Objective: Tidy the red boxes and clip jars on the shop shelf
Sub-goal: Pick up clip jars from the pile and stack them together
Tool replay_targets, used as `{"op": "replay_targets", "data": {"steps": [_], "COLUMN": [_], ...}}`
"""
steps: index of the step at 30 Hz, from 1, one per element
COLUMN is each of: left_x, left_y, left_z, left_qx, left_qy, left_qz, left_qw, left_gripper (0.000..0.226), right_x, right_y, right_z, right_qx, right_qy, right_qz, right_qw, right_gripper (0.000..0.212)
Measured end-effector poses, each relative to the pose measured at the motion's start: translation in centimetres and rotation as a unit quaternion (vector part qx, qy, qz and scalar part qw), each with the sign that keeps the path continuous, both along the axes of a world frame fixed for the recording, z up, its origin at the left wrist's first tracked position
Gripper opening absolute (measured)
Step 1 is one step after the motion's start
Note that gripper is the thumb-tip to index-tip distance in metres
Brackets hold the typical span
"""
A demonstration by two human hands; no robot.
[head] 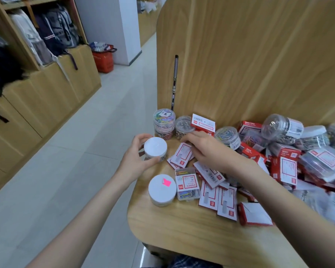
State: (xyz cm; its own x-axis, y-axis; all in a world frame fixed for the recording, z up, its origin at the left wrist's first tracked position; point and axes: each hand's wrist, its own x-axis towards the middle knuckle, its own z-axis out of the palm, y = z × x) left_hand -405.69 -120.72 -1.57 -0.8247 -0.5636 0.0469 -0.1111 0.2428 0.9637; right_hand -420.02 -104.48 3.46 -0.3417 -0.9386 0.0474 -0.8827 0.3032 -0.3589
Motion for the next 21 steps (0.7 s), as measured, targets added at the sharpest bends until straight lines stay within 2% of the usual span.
{"op": "replay_targets", "data": {"steps": [3,5,8,11,14,16,19,21], "left_x": [-1.0,-0.6,1.9,4.2,5.0,5.0,4.6,4.2], "left_y": [0.2,0.6,1.3,2.0,2.2,2.3,2.3,2.1], "left_z": [0.0,0.4,1.7,2.4,1.7,1.0,0.8,0.9], "left_qx": [-0.011,-0.049,-0.101,-0.135,-0.224,-0.256,-0.232,-0.223], "left_qy": [-0.018,-0.022,0.024,0.006,-0.051,-0.06,-0.049,-0.051], "left_qz": [0.001,0.025,0.004,-0.125,-0.242,-0.258,-0.233,-0.213], "left_qw": [1.0,0.998,0.995,0.983,0.942,0.93,0.943,0.95], "left_gripper": [0.067,0.071,0.06,0.059,0.071,0.07,0.054,0.053], "right_x": [0.0,0.1,0.1,0.5,0.9,1.1,1.4,2.0], "right_y": [0.6,1.1,2.5,3.9,4.5,4.6,4.6,4.6], "right_z": [0.4,0.5,0.8,1.4,1.6,1.5,1.4,1.5], "right_qx": [-0.004,0.001,-0.002,0.06,0.169,0.194,0.21,0.2], "right_qy": [0.004,0.008,0.018,-0.009,-0.002,0.02,0.053,0.075], "right_qz": [-0.007,-0.009,-0.005,0.024,0.038,0.035,0.029,0.025], "right_qw": [1.0,1.0,1.0,0.998,0.985,0.98,0.976,0.977], "right_gripper": [0.032,0.03,0.027,0.042,0.07,0.079,0.078,0.079]}}
